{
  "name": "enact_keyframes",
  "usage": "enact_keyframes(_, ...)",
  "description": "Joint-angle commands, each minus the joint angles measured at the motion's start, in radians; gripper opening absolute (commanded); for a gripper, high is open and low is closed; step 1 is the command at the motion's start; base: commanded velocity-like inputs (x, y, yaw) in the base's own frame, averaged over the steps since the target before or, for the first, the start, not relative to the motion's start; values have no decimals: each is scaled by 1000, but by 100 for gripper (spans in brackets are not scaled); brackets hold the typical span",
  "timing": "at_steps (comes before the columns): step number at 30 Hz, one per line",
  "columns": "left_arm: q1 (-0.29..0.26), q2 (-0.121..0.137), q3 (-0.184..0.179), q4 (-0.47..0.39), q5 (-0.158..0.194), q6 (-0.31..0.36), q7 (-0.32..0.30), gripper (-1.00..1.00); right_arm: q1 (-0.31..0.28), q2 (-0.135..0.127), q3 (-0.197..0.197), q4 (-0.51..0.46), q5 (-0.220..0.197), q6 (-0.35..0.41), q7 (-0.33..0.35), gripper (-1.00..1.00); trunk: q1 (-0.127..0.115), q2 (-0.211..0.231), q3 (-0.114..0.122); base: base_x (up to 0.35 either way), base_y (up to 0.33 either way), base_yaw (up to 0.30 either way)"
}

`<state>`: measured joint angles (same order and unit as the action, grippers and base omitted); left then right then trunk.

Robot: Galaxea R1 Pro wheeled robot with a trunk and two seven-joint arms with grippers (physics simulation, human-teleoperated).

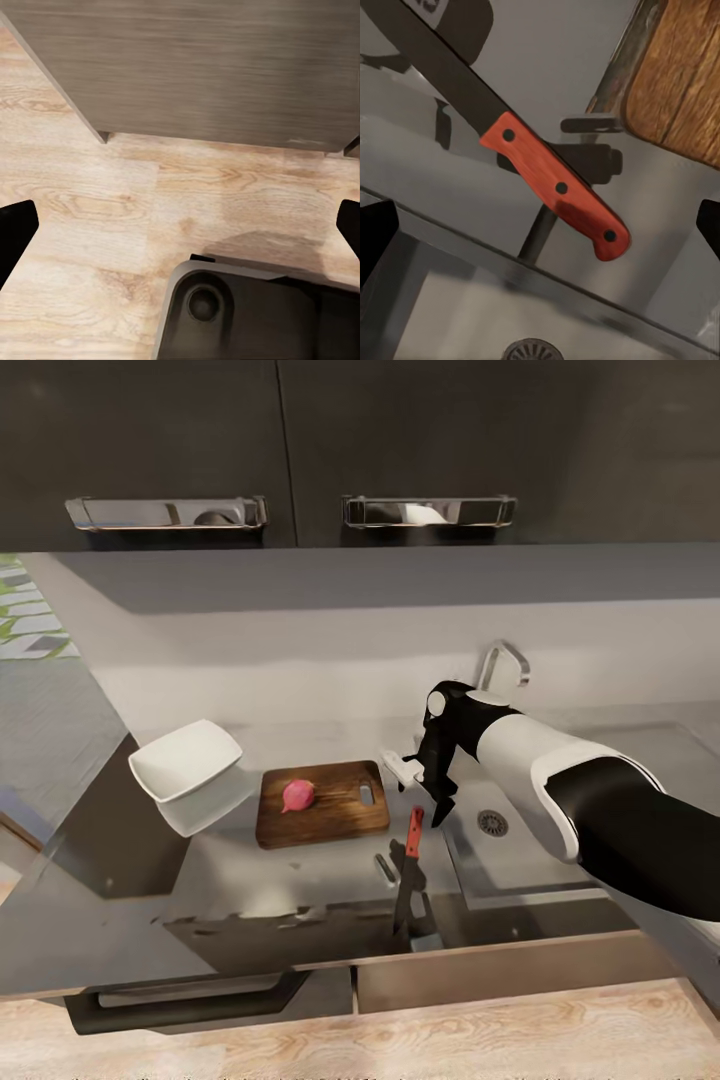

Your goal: In the kitchen, take the Vidalia onion out of the sink, dice it on the chopping board with the paring knife, put the diced onion into the bowl on the countertop, then place both the paring knife and the chopping board into the sink.

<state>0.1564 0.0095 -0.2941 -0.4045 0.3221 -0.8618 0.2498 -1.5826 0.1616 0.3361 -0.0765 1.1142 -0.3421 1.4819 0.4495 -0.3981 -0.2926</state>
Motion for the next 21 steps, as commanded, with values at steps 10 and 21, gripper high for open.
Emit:
enact_keyframes(10, 0, 1, -8, 0, 6, -2, 6, 100, 10, -3, -2, 0, 6, -6, -16, 100, 1, -2, -18, 0, 0, 0)
enact_keyframes(21, 0, 1, -8, 0, 6, -2, 6, 100, 10, -4, -2, 0, 6, -6, -18, 100, 1, -2, -35, 0, 0, 0)
